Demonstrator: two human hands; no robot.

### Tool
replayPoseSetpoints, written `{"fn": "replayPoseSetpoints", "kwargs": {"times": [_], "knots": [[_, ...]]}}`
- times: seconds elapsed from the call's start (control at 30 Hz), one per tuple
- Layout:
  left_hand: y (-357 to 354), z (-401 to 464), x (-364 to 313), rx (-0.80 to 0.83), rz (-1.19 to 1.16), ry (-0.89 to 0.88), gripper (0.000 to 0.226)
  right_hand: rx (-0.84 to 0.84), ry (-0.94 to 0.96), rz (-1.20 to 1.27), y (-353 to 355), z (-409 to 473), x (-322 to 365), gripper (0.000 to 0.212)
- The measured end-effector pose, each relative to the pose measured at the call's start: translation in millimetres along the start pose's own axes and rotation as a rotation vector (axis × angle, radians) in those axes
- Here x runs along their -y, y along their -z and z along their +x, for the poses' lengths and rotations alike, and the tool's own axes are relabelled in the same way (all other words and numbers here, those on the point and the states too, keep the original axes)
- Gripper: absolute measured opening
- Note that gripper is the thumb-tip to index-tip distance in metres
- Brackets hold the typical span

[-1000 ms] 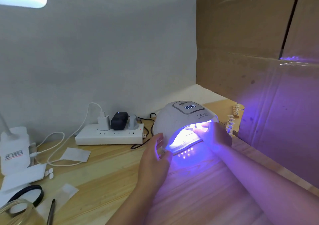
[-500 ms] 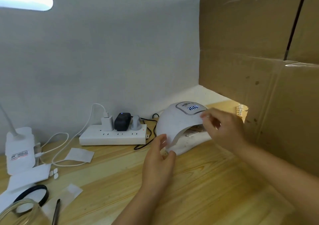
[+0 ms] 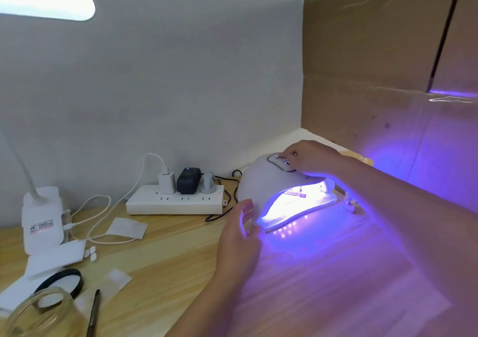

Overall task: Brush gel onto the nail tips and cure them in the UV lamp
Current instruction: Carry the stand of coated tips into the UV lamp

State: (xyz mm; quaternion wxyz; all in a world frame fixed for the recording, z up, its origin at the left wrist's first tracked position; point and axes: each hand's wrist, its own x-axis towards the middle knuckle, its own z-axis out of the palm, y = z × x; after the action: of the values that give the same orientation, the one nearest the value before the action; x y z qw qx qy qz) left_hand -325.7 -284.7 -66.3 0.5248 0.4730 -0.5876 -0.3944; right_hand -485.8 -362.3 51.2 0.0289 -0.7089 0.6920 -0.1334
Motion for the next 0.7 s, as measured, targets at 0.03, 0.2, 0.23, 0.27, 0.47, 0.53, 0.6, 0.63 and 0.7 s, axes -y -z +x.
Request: {"fn": "replayPoseSetpoints", "kwargs": {"times": [0.03, 0.2, 0.23, 0.27, 0.47, 0.53, 0.6, 0.63, 0.7], "knots": [[0, 1, 0, -0.005, 0.004, -0.002, 0.043, 0.036, -0.013, 0.052, 1, 2, 0, 0.036], [1, 1, 0, -0.006, 0.003, -0.001, 0.045, -0.035, -0.06, 0.392, 0, -14, 2, 0.038], [2, 1, -1, -0.006, -0.004, -0.006, 0.045, -0.185, -0.035, 0.461, -5, -21, 5, 0.039], [2, 1, -3, -0.01, -0.02, -0.012, 0.043, -0.366, -0.018, 0.56, -10, -30, 12, 0.038], [8, 0, -12, -0.114, -0.164, 0.033, 0.037, -0.934, -0.084, 1.284, -52, -96, 105, 0.024], [11, -4, -17, -0.071, -0.138, 0.028, 0.036, -0.884, -0.226, 1.405, -77, -114, 127, 0.025], [16, -12, -22, 0.01, -0.165, 0.018, 0.038, -0.801, -0.362, 1.453, -98, -130, 138, 0.025], [22, -14, -25, -0.031, -0.189, 0.042, 0.035, -0.784, -0.386, 1.456, -104, -135, 140, 0.023], [36, -16, -33, -0.136, -0.221, 0.055, 0.034, -0.806, -0.301, 1.411, -106, -140, 138, 0.014]]}}
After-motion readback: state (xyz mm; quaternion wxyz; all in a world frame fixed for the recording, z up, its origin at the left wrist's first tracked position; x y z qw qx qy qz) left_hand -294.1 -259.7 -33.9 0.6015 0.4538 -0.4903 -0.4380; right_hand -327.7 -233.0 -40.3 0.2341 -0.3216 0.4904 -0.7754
